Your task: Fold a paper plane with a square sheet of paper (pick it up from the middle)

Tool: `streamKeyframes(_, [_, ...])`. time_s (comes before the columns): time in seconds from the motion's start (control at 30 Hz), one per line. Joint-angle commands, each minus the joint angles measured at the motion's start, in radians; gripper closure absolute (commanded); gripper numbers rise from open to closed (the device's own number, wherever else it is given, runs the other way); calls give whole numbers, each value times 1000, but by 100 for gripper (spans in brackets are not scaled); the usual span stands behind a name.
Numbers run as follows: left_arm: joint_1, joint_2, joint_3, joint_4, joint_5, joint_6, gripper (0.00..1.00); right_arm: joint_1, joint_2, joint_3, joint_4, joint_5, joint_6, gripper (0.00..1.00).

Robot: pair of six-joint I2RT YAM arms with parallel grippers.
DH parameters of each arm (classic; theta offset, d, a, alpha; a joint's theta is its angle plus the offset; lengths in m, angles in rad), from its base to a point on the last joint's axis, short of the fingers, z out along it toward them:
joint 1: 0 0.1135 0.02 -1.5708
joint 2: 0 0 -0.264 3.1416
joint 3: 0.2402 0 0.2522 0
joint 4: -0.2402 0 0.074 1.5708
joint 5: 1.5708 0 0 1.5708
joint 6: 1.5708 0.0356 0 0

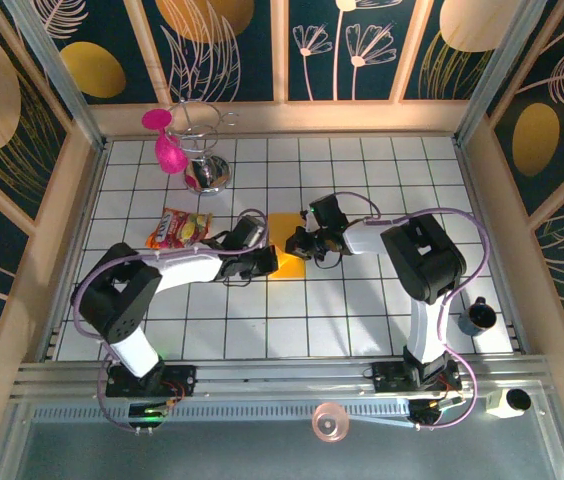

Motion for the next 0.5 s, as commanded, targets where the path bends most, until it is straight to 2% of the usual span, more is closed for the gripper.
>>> streamKeyframes(0.0, [-2, 42, 6, 32, 8, -42, 100, -4, -35, -7, 7, -7, 1, 100])
streamKeyframes(0.47, [-3, 68, -48, 11, -3, -77, 100, 74, -8, 5, -37, 19, -10, 100])
